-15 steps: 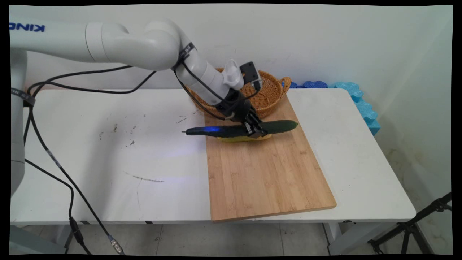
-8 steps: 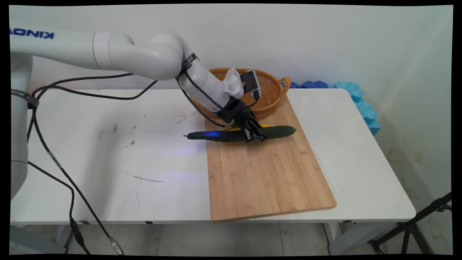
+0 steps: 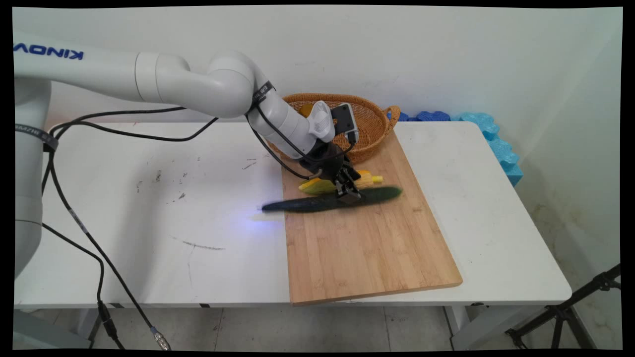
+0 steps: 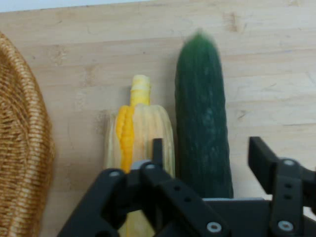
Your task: Place the picked object on the cutting board
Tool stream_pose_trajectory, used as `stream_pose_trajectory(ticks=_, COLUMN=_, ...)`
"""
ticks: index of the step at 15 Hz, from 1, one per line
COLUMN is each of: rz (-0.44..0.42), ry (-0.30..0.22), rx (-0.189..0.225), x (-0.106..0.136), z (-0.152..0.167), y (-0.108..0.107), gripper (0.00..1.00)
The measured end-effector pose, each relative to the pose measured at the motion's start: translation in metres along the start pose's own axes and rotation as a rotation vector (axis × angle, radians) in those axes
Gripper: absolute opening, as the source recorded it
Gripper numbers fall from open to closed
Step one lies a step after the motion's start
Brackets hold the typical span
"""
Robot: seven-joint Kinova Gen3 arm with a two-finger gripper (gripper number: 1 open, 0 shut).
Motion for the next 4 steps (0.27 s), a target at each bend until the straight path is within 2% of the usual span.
stream_pose_trajectory(ticks=4, rz=0.01, ry=0.001, rx=0.0, x=-0.0022, z=0.0028, y=-0.0007, gripper=1.0)
